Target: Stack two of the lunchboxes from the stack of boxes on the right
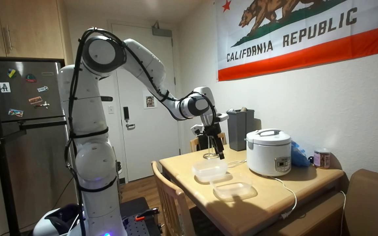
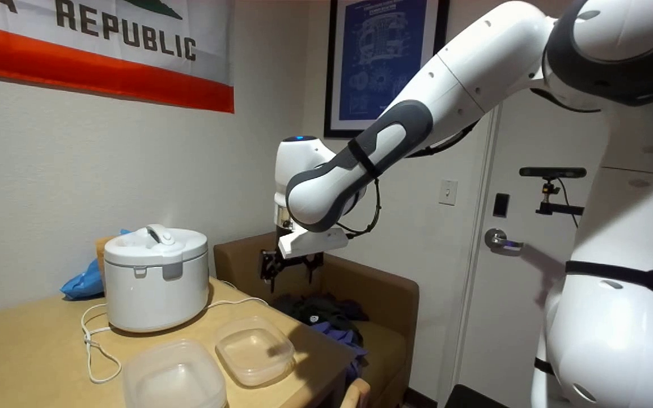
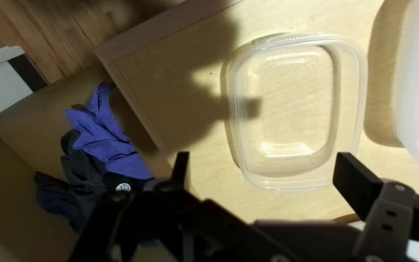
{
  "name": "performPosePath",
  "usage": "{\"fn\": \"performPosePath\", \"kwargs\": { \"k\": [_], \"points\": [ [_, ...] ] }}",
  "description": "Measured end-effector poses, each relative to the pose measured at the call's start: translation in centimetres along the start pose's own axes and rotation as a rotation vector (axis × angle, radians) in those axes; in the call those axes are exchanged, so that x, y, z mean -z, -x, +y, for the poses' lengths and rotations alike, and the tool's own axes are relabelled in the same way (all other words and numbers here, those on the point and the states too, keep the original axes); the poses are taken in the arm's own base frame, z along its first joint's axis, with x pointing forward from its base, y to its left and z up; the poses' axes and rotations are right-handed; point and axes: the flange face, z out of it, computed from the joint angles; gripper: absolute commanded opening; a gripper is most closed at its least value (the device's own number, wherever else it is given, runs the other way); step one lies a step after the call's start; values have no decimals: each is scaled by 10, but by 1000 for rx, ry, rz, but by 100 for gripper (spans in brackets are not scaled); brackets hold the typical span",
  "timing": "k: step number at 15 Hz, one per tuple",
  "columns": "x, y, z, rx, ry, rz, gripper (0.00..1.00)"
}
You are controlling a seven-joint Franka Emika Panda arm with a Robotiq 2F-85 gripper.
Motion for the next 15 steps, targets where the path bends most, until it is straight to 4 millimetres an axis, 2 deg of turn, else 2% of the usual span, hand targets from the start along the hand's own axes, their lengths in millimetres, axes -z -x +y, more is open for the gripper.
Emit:
{"fn": "performPosePath", "kwargs": {
  "k": [5, 7, 12, 15],
  "points": [
    [26, 14, -48, 68, -13, 24, 100],
    [28, 16, -54, 80, -15, 27, 100],
    [27, 17, -54, 83, -13, 23, 100],
    [20, 17, -65, 128, -21, 23, 100]
  ]
}}
